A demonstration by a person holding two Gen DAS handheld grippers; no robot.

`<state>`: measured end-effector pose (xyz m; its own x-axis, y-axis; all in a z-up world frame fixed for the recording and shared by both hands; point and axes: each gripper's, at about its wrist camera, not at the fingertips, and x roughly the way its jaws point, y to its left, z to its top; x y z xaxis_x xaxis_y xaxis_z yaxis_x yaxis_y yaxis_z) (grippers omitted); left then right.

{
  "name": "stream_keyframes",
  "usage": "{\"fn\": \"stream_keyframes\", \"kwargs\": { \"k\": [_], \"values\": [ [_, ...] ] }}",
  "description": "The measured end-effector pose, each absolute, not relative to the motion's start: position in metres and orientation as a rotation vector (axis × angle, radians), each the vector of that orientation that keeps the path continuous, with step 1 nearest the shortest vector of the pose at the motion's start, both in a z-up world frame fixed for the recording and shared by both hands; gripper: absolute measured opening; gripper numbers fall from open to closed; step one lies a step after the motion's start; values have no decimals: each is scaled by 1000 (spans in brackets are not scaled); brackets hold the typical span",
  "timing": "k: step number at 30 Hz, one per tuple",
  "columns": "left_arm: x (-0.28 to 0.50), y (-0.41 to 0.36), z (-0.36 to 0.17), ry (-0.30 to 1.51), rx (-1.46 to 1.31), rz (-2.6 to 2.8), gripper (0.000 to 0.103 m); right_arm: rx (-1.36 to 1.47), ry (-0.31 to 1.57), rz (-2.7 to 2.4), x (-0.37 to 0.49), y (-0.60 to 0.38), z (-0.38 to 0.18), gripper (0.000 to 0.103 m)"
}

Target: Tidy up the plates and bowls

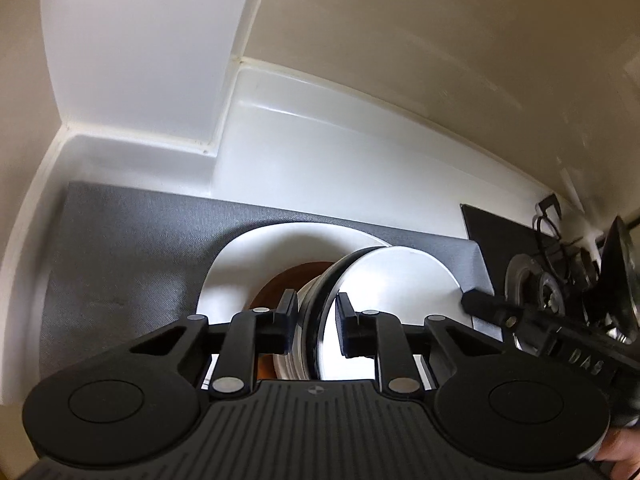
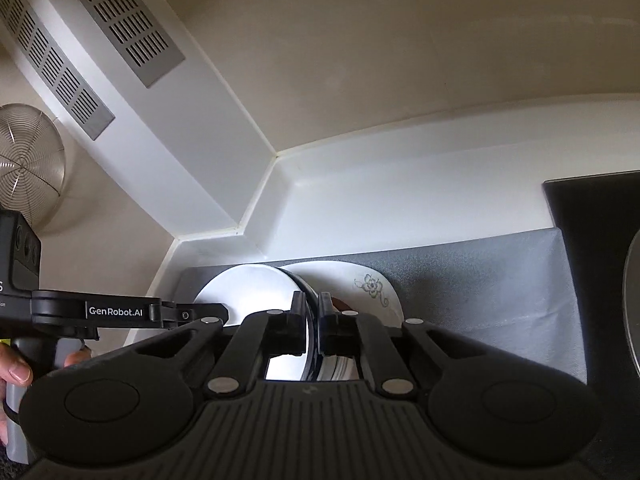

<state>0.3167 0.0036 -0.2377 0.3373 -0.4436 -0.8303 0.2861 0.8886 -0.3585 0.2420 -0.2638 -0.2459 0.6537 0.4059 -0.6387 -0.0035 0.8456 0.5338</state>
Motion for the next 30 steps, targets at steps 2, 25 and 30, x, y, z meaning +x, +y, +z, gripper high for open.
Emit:
{"fn": "stream_keyframes", "kwargs": {
  "k": [2,25,30],
  "values": [
    [319,7,-238,1140,-180,-479,22,516,842,240,243,-259,-250,6],
    [73,-20,-9,843,130,-275,103,381,886,48,45,-223,-50,95],
    [52,-24,9,895,80,-241,103,360,949,20,24,-224,-25,95]
  ]
}}
